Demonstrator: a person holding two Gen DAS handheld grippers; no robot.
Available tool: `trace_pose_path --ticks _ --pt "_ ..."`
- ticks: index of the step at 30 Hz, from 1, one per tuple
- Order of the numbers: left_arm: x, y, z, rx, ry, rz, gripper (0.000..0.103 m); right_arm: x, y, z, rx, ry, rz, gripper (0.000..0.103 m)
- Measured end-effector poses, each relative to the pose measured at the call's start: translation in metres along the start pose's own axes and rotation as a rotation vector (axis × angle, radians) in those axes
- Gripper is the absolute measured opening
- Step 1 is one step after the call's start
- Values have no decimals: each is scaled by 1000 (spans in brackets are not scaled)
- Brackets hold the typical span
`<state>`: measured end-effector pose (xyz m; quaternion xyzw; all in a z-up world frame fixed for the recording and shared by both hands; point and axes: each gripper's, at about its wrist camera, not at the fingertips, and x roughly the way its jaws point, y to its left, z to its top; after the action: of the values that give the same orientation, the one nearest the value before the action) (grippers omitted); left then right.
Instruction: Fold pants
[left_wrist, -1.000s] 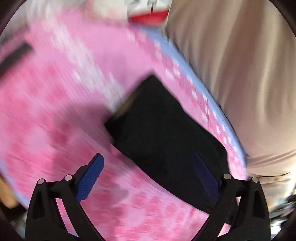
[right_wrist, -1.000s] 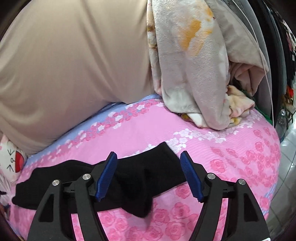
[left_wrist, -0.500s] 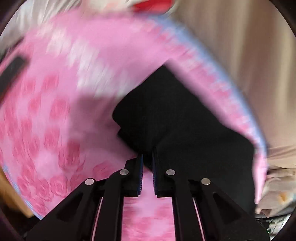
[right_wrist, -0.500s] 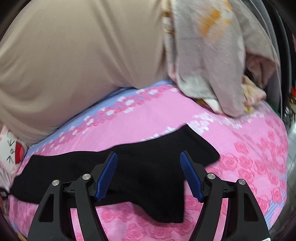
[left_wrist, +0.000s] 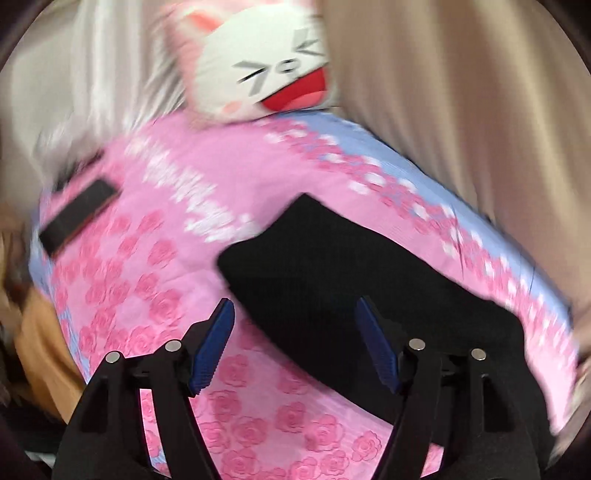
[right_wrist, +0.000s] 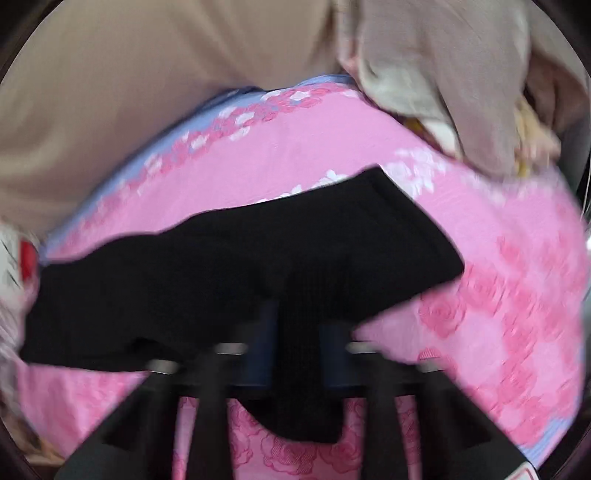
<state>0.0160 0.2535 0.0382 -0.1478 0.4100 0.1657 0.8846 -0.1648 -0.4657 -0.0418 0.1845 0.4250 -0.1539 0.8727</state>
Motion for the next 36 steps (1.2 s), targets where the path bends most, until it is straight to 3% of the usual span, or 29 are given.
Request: trace_pose_path --ticks 4,5,7,10,11,12,15,17,20,24,27,28,30,32,34,36 --pt "12 -41 -15 146 19 16 74 -79 8 46 -43 -288 -12 7" --pt "20 -46 -15 165 29 21 79 -84 6 55 -79 -316 -30 8" --pt "47 -55 -24 201 67 54 79 -52 -6 63 -116 -256 -130 11" --pt "76 -53 -38 197 142 83 78 34 -51 46 -15 3 -205 11" --pt "84 -50 -41 183 165 81 80 42 -57 39 3 21 -220 11" --pt "85 -46 -41 173 162 71 80 32 -57 30 17 -57 -195 11" --pt "82 -45 -37 191 142 75 79 4 -54 23 100 -138 -160 19" --pt "83 -44 -34 191 122 74 79 -14 -37 24 84 -180 -140 19" --pt "92 -39 -26 176 129 75 82 -28 44 27 -78 -188 10 19" --pt "93 -38 -23 168 119 61 84 4 189 13 -351 -66 268 19" --pt "89 -33 -25 163 115 9 83 27 301 4 -540 22 467 19" --pt "88 -29 -25 164 118 -10 83 33 331 7 -577 39 528 30" --pt "88 -23 -27 175 120 -50 83 47 381 26 -610 74 621 54" --pt "88 -22 -29 194 110 -71 83 64 410 50 -624 91 658 56" --pt "86 -23 -34 234 94 -78 85 93 440 78 -604 176 682 59" --pt "82 -25 -38 261 78 -74 85 130 464 98 -564 316 704 59"
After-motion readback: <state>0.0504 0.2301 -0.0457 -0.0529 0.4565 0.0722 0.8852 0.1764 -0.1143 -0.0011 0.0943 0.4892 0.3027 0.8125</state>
